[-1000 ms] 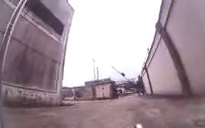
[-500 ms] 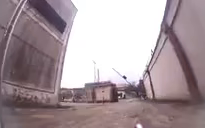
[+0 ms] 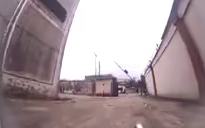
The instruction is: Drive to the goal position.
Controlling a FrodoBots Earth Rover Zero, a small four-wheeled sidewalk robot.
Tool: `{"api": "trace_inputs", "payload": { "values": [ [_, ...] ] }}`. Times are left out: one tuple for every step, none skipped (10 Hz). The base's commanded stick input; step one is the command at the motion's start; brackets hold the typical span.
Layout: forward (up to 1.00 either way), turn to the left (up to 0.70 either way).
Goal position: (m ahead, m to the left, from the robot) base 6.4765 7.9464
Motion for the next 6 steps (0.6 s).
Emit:
{"api": "trace_inputs", "payload": {
  "values": [
    [0.84,0.03],
    [0.84,0.03],
    [0.84,0.03],
    [0.84,0.03],
    [0.84,0.03],
    [0.84,0.03]
  ]
}}
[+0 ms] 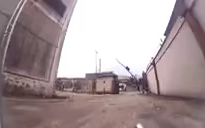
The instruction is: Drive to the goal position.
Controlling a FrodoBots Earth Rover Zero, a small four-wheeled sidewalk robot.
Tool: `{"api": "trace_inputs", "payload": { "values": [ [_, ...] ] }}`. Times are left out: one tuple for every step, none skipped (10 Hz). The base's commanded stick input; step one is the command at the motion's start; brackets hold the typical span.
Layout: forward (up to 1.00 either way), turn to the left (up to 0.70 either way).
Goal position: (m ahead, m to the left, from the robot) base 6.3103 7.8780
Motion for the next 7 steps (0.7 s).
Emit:
{"api": "trace_inputs", "payload": {
  "values": [
    [0.84,0.03],
    [0.84,0.03],
    [0.84,0.03],
    [0.84,0.03],
    [0.84,0.03],
    [0.84,0.03],
    [0.84,0.03]
  ]
}}
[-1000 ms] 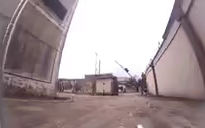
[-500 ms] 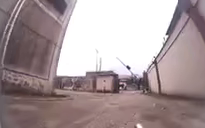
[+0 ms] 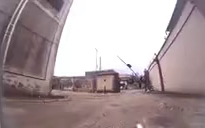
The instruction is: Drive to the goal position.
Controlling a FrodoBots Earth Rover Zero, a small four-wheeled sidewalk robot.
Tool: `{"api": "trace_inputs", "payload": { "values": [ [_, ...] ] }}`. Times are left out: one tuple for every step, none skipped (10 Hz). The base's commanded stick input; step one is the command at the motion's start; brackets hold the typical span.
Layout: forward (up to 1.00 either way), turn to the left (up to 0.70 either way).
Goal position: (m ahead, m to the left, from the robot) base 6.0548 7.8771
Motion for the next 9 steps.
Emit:
{"api": "trace_inputs", "payload": {
  "values": [
    [0.84,0.03],
    [0.84,0.03],
    [0.84,0.03],
    [0.84,0.03],
    [0.84,0.03],
    [0.84,0.03],
    [0.84,0.03],
    [0.84,0.03],
    [0.84,0.03]
  ]
}}
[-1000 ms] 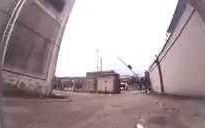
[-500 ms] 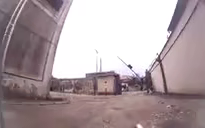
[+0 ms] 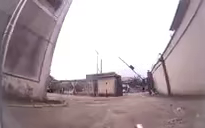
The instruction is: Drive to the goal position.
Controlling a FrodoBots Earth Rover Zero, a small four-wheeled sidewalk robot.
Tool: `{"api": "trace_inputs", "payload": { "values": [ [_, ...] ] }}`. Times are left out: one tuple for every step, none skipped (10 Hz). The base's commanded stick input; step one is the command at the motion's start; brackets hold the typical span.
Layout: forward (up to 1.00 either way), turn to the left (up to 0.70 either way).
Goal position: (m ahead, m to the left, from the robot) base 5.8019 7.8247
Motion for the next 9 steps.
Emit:
{"api": "trace_inputs", "payload": {
  "values": [
    [0.84,0.03],
    [0.84,0.03],
    [0.84,0.03],
    [0.84,0.03],
    [0.84,0.03],
    [0.84,0.03],
    [0.84,0.03],
    [0.84,0.03],
    [0.84,0.03]
  ]
}}
